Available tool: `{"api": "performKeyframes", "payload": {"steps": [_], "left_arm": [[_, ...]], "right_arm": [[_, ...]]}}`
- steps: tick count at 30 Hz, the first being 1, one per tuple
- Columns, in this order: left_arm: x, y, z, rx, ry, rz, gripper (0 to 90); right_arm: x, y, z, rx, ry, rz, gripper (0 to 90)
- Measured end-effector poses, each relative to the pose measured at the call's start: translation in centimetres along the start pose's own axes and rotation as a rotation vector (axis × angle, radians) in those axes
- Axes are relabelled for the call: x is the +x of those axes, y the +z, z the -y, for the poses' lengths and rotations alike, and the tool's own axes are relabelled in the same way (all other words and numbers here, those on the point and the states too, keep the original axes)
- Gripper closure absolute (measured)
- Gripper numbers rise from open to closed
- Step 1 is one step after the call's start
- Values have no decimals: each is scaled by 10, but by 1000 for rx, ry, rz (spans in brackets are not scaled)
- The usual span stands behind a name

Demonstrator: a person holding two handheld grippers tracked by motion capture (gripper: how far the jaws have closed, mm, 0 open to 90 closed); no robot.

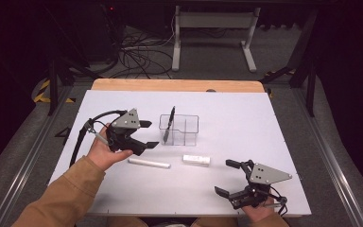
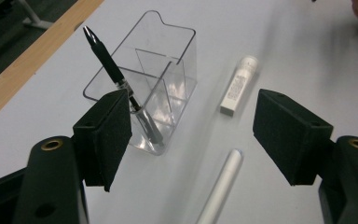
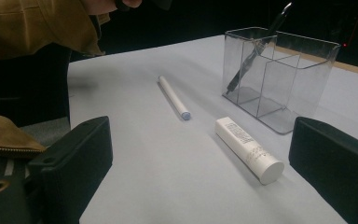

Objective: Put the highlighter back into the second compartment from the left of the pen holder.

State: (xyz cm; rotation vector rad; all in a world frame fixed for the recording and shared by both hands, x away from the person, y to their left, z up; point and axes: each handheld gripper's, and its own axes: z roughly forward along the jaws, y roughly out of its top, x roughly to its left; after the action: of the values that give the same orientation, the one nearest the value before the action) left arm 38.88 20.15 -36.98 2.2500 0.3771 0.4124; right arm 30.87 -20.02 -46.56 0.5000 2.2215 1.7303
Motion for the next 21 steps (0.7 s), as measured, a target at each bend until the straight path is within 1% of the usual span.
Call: {"api": "performKeyframes", "payload": {"steps": [2,4,6,7,11,13,14,15,18,19,21], "left_arm": [[0,3,3,21,0,6,298],[0,7,6,41,-10,17,306],[1,12,11,80,-18,36,312],[2,15,13,96,-16,41,314],[3,21,19,135,-22,74,328],[3,24,20,163,-20,82,331],[3,26,21,175,-2,84,333],[2,28,22,186,-5,85,336],[2,34,24,216,14,96,346],[2,36,24,230,13,96,347],[1,40,26,257,24,99,350]], "right_arm": [[0,0,0,-4,1,1,67],[0,0,0,-5,2,1,66],[0,0,0,-2,2,0,66],[0,0,0,-1,1,-1,67],[0,0,0,-3,3,-1,67],[0,0,0,-3,3,-1,67],[0,0,0,-2,3,-1,67],[0,0,0,-2,2,-1,66],[0,0,0,-1,3,-2,66],[0,0,0,-1,4,-2,66],[0,0,0,-2,4,-2,66]]}}
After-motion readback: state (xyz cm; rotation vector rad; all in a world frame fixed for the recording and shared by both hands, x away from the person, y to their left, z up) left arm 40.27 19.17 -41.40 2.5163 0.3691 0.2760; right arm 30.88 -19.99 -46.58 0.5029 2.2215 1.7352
